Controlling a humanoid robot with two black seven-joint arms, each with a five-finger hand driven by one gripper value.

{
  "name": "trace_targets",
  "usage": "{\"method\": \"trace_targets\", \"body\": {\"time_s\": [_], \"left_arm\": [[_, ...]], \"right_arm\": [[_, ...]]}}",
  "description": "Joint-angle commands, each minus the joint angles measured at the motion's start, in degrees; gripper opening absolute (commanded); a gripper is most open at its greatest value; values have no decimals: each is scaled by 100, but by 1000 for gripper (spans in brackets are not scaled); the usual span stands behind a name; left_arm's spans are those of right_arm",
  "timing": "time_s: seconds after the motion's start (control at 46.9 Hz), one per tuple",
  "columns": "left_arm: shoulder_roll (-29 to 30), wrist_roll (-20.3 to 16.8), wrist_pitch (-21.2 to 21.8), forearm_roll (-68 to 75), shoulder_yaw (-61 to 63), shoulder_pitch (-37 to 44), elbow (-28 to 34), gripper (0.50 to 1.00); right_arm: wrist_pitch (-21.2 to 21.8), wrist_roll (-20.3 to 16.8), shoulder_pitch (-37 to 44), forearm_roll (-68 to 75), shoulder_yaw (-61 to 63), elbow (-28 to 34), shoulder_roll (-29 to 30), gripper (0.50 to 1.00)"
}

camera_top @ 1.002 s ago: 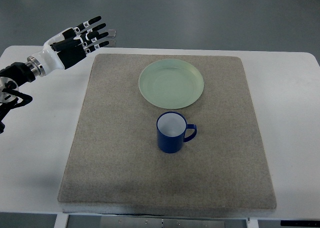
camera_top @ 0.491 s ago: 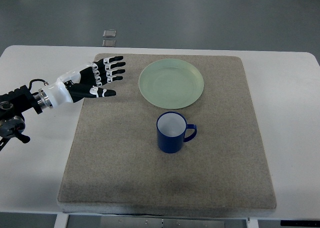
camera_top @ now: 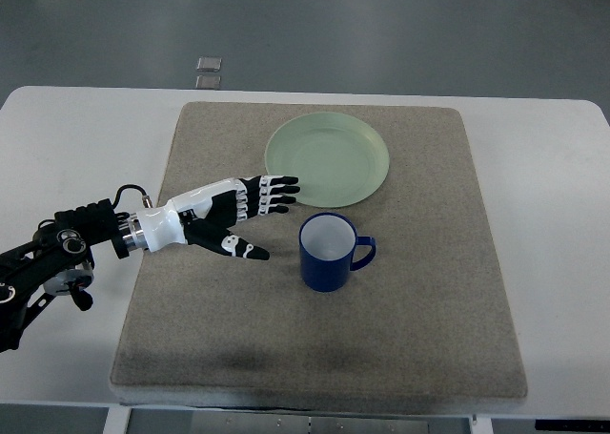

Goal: Place cup left of plate with left hand
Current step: 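Move the left hand forward toward the blue mug beside the plate, then wrap the left hand fingers around the blue mug body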

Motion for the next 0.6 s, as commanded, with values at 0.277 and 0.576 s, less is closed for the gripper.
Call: {"method": "trace_targets", "body": {"time_s": [0.277, 0.576], "left_arm": [[-214, 35, 1, 273, 217, -27, 23, 999], [-565, 71, 1, 282, 261, -44, 49, 996]], "right_arm": [[0, -7, 0, 0, 0, 0, 0, 932], [0, 1, 0, 0, 0, 0, 0, 932]]}}
